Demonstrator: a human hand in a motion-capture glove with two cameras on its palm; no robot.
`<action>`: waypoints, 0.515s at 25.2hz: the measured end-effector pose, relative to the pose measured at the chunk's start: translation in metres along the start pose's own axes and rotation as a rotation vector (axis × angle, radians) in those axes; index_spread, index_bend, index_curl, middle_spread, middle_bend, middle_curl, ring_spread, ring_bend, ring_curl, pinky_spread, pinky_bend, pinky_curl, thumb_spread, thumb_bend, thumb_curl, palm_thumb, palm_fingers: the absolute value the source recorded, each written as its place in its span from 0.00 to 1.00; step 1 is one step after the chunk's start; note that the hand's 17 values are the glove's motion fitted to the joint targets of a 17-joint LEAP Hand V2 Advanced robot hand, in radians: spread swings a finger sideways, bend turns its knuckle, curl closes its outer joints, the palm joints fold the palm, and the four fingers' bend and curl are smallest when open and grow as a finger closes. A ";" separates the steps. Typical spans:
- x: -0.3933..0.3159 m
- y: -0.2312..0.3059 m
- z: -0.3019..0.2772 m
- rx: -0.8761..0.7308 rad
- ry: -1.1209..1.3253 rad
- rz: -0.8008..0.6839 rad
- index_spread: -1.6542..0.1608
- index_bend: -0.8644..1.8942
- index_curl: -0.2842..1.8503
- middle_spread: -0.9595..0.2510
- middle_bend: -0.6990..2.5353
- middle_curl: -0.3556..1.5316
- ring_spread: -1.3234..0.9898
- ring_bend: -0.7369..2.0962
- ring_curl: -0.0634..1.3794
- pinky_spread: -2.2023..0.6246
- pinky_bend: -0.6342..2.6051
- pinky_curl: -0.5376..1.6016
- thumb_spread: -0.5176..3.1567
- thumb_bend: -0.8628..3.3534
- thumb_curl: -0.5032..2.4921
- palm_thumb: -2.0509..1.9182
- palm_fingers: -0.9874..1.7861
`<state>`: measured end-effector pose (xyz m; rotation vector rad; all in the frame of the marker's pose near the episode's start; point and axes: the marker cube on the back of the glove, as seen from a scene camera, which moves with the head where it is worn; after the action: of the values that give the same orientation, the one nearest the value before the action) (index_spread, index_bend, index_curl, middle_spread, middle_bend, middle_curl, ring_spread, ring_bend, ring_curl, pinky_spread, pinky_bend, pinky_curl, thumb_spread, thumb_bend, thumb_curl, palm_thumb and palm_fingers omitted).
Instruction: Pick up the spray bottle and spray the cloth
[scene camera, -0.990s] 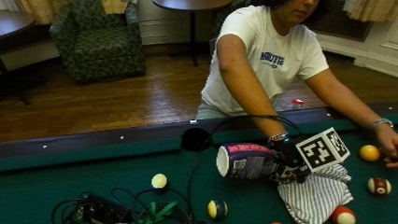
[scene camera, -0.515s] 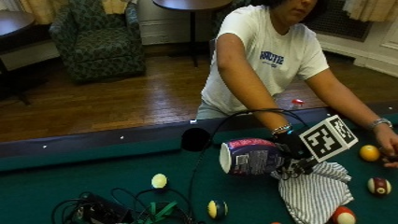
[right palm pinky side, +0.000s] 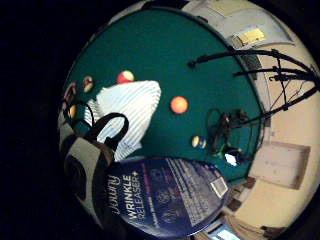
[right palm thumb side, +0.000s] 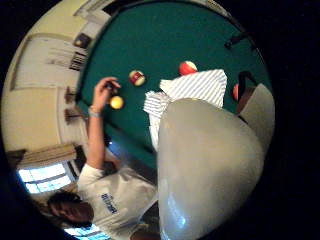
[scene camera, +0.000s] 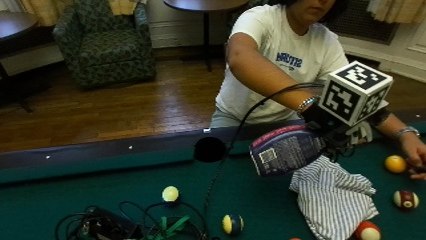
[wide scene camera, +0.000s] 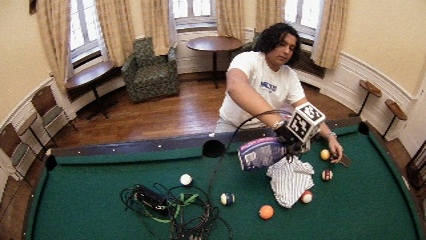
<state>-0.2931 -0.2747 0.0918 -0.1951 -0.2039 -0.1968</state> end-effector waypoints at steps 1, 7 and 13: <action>0.002 0.002 -0.008 0.028 -0.049 0.002 0.77 0.43 0.41 0.63 0.41 0.47 0.48 0.49 0.36 0.67 0.32 0.43 0.25 0.20 0.45 0.74 0.86; 0.023 0.018 -0.040 0.186 -0.382 0.027 0.77 0.43 0.41 0.63 0.41 0.47 0.48 0.49 0.36 0.67 0.32 0.43 0.25 0.20 0.45 0.74 0.86; 0.028 0.037 -0.051 0.329 -0.682 -0.004 0.77 0.43 0.41 0.63 0.41 0.47 0.48 0.49 0.36 0.67 0.32 0.43 0.25 0.20 0.45 0.74 0.86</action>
<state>-0.2489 -0.2548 0.0424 0.0740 -0.9080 -0.0914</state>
